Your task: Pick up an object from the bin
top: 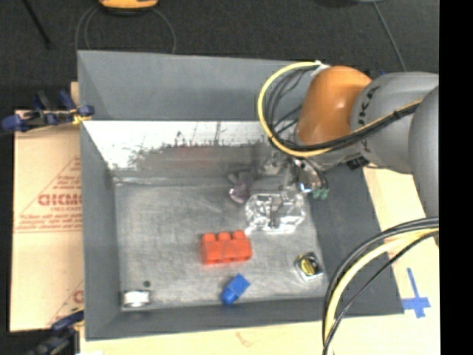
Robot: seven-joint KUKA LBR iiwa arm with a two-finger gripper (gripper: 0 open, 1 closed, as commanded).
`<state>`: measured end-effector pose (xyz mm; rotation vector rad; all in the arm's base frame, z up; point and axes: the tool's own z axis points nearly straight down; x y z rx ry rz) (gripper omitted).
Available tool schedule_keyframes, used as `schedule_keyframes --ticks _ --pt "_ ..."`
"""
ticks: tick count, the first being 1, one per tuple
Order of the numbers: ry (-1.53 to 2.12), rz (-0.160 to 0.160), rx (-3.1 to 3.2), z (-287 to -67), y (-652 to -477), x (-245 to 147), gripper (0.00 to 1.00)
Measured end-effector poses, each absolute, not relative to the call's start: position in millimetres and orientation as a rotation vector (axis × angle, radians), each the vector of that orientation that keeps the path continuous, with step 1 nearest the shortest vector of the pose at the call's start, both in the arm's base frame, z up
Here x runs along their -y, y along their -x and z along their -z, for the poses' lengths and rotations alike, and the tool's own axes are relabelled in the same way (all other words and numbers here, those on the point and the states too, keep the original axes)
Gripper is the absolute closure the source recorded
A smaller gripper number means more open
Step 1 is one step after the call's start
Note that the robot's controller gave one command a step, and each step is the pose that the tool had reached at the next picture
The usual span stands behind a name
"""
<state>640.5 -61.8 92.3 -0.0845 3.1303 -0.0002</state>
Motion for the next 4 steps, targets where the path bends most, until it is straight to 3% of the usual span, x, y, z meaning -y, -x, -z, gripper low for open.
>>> schedule_keyframes --ticks 1,2,3,4 --pt "0.073 -0.003 -3.135 -128.5 -617.6 19.8 0.0" --pt "-0.589 -0.002 -3.085 -77.5 -621.8 28.3 0.0" --pt "-0.581 0.0 -3.079 -79.7 -623.7 29.0 1.0" --pt "-0.652 0.0 -3.069 -109.3 -627.8 38.7 1.0"
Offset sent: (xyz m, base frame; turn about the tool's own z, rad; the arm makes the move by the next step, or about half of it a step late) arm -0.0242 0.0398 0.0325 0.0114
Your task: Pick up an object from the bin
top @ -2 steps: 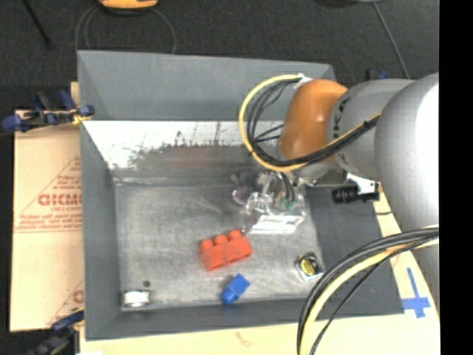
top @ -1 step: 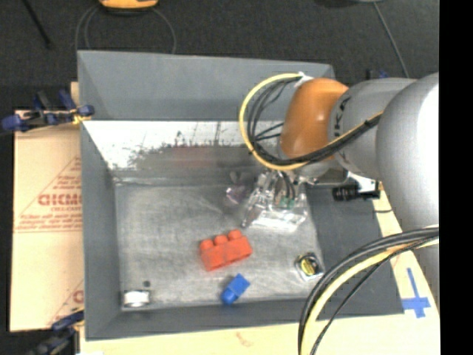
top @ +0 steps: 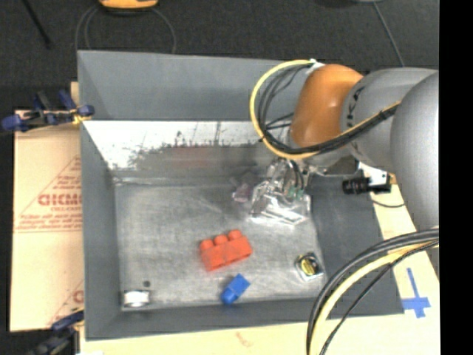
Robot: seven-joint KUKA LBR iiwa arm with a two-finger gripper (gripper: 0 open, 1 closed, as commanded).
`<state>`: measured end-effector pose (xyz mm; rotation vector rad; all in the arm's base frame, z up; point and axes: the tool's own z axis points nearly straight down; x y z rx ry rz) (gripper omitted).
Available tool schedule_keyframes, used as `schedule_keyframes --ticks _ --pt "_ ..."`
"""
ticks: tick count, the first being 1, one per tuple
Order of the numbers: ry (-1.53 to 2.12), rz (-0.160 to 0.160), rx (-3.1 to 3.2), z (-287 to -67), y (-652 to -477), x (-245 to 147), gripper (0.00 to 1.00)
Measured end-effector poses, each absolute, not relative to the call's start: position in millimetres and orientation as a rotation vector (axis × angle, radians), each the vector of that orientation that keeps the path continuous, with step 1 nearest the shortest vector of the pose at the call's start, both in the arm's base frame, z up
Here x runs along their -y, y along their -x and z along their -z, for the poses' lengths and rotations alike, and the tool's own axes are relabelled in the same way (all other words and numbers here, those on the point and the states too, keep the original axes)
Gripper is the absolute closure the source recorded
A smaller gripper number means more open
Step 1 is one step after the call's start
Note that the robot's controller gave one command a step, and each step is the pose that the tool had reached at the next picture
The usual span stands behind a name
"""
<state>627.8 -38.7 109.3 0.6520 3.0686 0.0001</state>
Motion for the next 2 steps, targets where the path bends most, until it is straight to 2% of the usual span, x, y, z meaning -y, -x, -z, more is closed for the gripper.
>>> schedule_keyframes --ticks 1,2 --pt "-0.971 -0.002 -2.984 -162.4 -642.7 24.3 1.0" --pt "-0.973 -0.008 -2.982 -226.6 -637.5 -43.4 1.0"
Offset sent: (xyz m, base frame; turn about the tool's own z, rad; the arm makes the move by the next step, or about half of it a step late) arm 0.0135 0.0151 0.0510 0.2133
